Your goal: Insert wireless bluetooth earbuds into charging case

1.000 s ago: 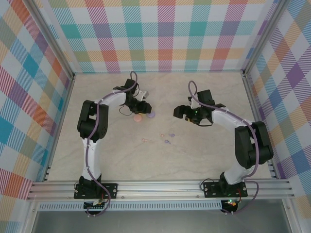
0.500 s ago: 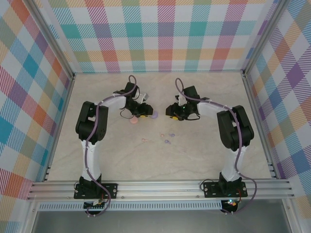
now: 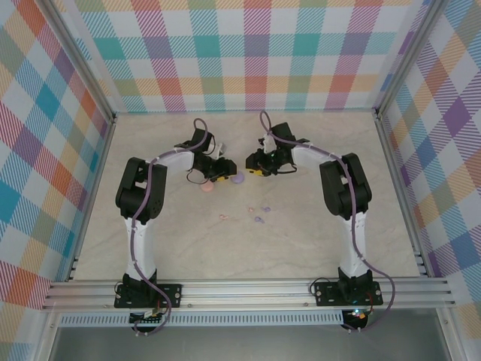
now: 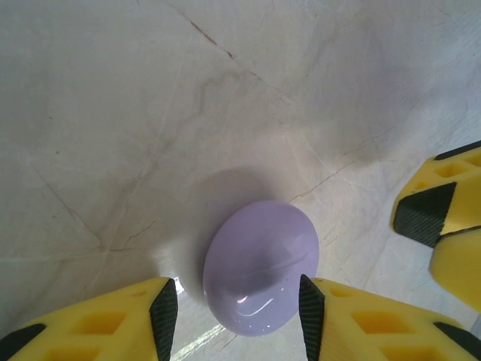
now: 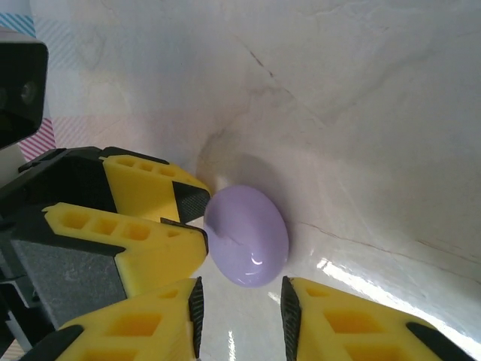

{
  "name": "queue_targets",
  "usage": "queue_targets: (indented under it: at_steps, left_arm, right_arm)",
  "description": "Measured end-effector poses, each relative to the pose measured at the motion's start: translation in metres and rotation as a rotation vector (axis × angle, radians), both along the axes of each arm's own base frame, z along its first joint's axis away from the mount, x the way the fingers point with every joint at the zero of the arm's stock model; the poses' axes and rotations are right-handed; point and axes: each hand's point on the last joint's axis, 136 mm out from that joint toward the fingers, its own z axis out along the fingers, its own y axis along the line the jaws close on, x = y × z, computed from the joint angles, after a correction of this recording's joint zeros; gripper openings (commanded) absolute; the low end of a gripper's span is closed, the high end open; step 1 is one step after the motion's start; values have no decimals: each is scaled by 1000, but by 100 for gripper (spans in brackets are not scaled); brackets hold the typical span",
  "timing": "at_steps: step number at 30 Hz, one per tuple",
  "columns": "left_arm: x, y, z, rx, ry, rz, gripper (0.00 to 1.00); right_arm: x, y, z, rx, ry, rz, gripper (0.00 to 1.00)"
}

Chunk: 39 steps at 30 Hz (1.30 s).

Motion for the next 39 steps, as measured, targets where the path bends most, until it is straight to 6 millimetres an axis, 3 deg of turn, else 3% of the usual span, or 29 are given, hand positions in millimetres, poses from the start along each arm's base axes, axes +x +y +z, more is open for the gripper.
queue_targets:
  at_steps: [4, 11, 39]
  left_arm:
    - [1, 0, 0, -4, 4, 9, 46]
    - [3, -2, 2, -14, -1, 15, 43]
    - [-1, -8, 0, -62, 42, 27, 45]
  right_arm:
    - [-3, 7, -10, -9, 37, 15, 25]
    - [-10, 12, -27, -23, 91, 28, 23]
    - [-10, 15, -28, -11, 117, 26, 19]
